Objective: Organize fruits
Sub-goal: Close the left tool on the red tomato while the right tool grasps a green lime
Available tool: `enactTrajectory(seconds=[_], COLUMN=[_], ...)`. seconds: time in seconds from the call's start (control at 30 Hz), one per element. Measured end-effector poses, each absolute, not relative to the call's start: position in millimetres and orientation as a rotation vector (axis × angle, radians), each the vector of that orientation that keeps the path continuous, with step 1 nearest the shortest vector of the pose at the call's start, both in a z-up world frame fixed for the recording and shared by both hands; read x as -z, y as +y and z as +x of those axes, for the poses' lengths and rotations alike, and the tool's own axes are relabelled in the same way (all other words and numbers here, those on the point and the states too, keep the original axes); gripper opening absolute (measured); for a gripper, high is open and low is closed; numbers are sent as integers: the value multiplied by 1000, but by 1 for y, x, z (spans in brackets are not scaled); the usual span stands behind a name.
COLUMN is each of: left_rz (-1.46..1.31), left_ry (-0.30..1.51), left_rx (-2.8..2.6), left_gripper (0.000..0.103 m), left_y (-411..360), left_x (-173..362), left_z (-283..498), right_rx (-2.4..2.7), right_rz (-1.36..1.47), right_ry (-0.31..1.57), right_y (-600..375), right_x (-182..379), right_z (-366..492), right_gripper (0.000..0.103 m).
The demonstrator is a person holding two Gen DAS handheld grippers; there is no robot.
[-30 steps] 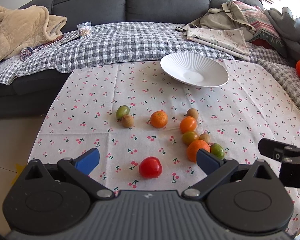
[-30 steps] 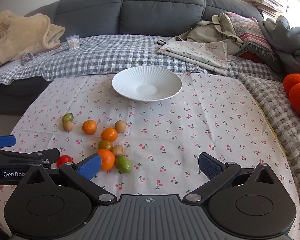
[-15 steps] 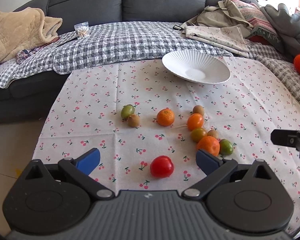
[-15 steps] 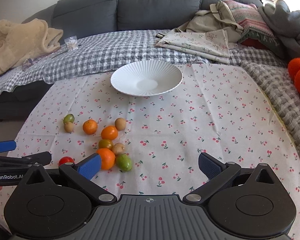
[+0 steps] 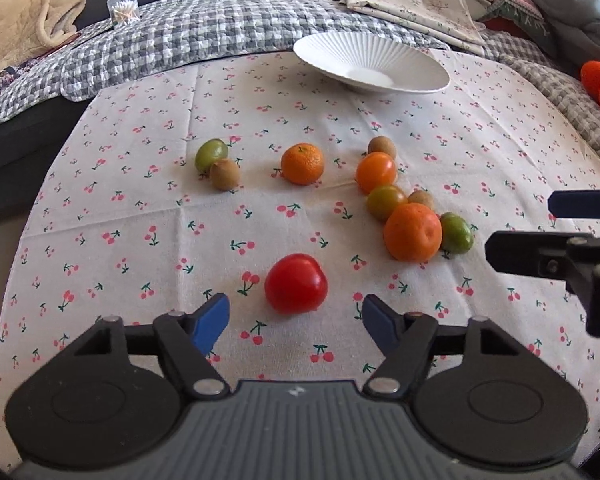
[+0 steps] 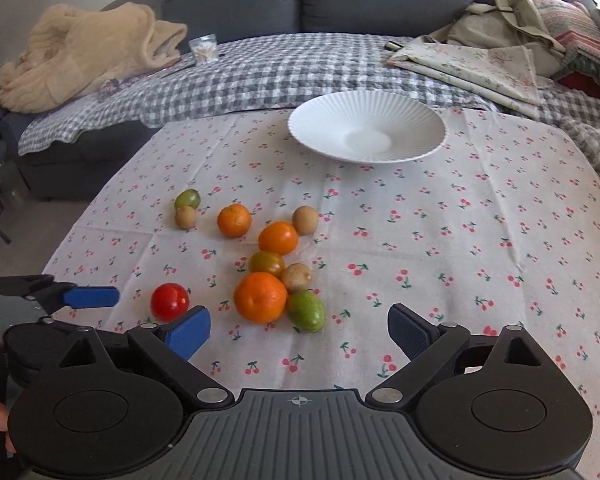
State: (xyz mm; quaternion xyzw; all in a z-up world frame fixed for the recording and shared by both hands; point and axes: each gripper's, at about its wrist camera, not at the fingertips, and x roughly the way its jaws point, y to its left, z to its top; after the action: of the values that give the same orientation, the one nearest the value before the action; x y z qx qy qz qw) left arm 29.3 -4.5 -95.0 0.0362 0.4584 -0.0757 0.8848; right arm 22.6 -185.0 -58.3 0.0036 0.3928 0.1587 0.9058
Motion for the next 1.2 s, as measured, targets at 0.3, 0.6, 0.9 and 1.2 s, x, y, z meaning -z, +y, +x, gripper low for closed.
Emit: enactTrajectory(seconds=[0.3, 0.6, 0.9, 1.2], left_rz=[45, 62, 101, 71], left_ry=[952, 913, 894, 885], left_rx=[196, 210, 205, 215], left_gripper=[36, 34, 34, 33], left_y=[-2, -4, -8, -5], left_x=[107, 106, 108, 101], left_z=[36, 39, 41, 39], right_rx=[-366, -405, -397, -392], right_rz=[-44, -107, -110, -78], right_ry=[900, 896, 895, 919], right_y=[-184, -175, -176, -181], right_x=[87, 100, 95, 92], right_z=[48, 60, 60, 58], right_gripper=[60, 37, 21, 20])
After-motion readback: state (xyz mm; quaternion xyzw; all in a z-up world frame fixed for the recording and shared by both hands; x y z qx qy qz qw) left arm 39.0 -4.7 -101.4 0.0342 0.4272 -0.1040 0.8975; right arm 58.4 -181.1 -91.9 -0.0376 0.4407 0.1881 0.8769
